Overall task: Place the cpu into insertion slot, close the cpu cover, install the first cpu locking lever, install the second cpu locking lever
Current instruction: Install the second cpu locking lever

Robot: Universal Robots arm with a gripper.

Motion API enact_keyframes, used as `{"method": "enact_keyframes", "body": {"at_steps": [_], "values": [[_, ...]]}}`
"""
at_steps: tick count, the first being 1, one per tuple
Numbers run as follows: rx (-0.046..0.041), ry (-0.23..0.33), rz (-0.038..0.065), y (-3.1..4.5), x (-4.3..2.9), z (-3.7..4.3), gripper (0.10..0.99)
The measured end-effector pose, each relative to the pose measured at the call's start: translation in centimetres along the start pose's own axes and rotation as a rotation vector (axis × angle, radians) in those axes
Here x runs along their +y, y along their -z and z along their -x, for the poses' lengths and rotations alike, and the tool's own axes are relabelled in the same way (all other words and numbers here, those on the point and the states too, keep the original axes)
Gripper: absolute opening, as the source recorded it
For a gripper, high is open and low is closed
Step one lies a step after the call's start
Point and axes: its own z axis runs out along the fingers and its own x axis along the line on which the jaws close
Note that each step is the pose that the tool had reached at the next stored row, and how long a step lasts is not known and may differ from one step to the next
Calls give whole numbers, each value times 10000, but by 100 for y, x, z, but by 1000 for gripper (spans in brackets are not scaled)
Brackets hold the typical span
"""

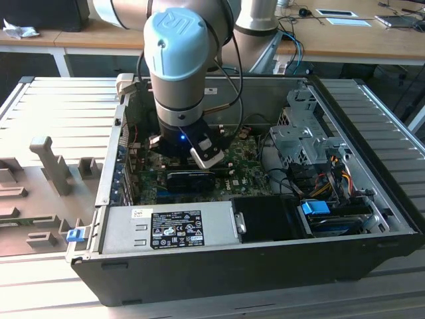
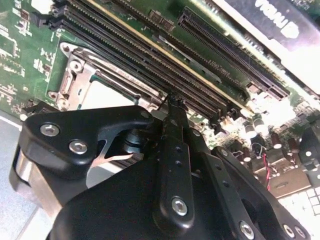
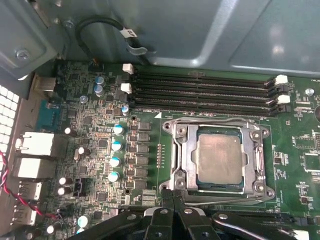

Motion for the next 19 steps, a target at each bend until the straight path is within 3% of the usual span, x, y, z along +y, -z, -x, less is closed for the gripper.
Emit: {"method": "enact_keyframes", "body": {"at_steps": [4,10,14,16,19], "values": [[-37,5,252,-17,-6,-12,106],[-116,27,523,-73,-23,-37,106],[-129,39,550,-72,-23,-57,106],[-129,39,551,17,2,-53,106],[-129,38,552,88,22,-49,106]]}}
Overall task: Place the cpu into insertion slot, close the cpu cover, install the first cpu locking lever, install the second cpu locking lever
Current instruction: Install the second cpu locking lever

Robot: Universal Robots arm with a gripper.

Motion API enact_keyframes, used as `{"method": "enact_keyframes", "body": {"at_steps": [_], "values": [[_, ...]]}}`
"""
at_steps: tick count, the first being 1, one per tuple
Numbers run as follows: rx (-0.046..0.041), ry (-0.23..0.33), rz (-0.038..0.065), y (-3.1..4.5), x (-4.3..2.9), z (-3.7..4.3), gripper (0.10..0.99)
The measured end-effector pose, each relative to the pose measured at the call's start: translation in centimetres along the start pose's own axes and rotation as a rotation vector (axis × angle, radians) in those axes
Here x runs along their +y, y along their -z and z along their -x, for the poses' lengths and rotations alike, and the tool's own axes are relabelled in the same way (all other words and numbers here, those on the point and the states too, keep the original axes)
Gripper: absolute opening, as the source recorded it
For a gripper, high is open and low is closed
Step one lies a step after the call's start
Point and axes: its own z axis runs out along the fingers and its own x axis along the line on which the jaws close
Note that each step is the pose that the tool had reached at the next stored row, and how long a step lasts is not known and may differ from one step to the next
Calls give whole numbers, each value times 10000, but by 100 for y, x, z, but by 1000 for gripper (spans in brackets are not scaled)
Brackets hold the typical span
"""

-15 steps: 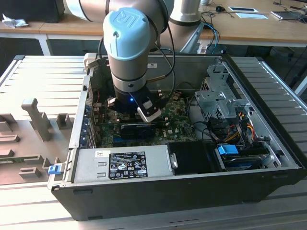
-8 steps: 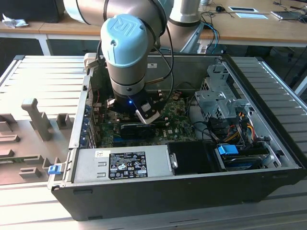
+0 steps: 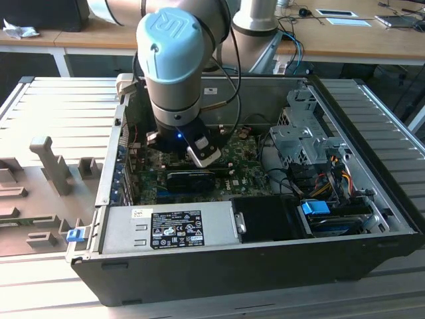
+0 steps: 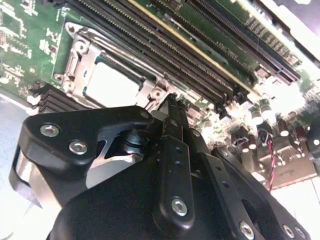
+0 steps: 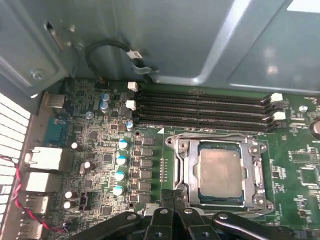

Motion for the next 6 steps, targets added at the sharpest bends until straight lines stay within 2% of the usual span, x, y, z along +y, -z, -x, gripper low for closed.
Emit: {"method": "enact_keyframes", "body": {"at_steps": [3,6], "values": [[-2,-1,1,61,21,4,106],[-1,-1,1,62,22,4,106]]}}
